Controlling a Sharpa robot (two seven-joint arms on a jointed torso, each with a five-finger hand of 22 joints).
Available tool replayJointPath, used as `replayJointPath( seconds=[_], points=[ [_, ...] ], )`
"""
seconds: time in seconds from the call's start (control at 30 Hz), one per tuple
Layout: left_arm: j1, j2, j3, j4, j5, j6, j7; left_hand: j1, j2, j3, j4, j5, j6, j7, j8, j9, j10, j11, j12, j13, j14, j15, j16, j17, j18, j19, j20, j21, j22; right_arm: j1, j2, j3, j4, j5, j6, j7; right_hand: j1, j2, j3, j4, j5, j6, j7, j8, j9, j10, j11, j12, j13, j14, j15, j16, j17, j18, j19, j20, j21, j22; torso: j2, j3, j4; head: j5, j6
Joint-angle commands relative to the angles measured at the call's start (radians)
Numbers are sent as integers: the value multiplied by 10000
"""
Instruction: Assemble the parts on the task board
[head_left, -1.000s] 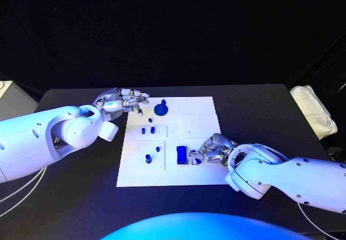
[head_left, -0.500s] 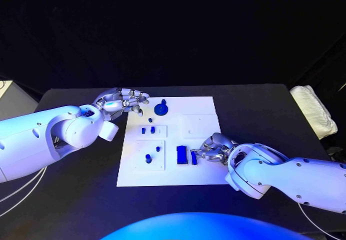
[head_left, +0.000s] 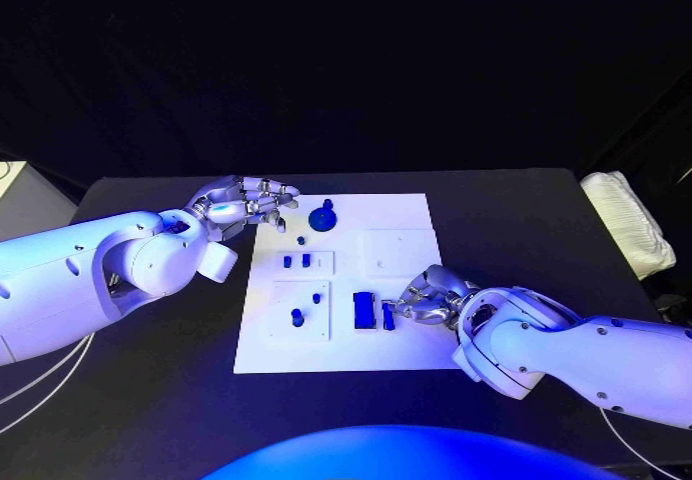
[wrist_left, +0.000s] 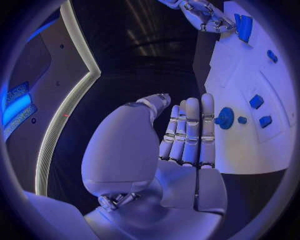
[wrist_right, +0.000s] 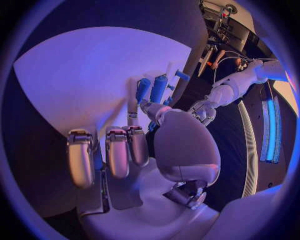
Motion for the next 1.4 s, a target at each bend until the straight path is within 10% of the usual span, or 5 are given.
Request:
replayJointPath(
  seconds=[0.03,0.5,0.73,1.4],
  points=[
    [5,7,6,12,-9,164,52,-7,117,29,51,61,-22,24,52,-16,-65,-32,-27,-13,-54,47,-71,-13,139,60,18,-49,-13,-11,-116,2,97,197,84,648,-340,-187,-268,77,-49,-9,12,63,20,753,17,72,2243,1043,27,64,2635,-69,1045,-11,61,2633,0,9,-10,25,11],
    [3,3,6,-2,-16,193,39,-7,117,29,51,61,-22,24,52,-16,-65,-32,-27,-13,-54,47,-71,-13,139,60,18,-49,-13,-38,-643,0,233,443,1073,1100,-280,-651,-1514,149,-45,-49,-13,101,51,742,-1,33,2244,1043,12,64,2635,-69,1045,-18,61,2633,-2,8,-11,22,30],
    [3,16,6,-9,-19,210,34,-7,117,29,51,61,-22,24,52,-16,-65,-32,-27,-13,-54,47,-71,-13,139,60,18,-49,-13,-101,-687,-2,193,292,1469,1006,749,-568,-2076,-178,-43,-59,-5,61,8,734,5,2,2242,1043,20,64,2635,-69,1045,-8,61,2633,5,5,-24,6,46],
    [3,1,5,14,-20,204,29,-1,128,32,54,59,-20,25,59,-19,-71,-30,-26,-18,-61,48,-77,-15,139,62,19,-57,-18,-130,-302,4,-102,-145,1070,616,714,-323,-2236,42,-45,-29,7,32,-30,726,15,-28,2233,1043,27,64,2635,-69,1045,-2,61,2633,20,0,-7,17,-5]
  ],
)
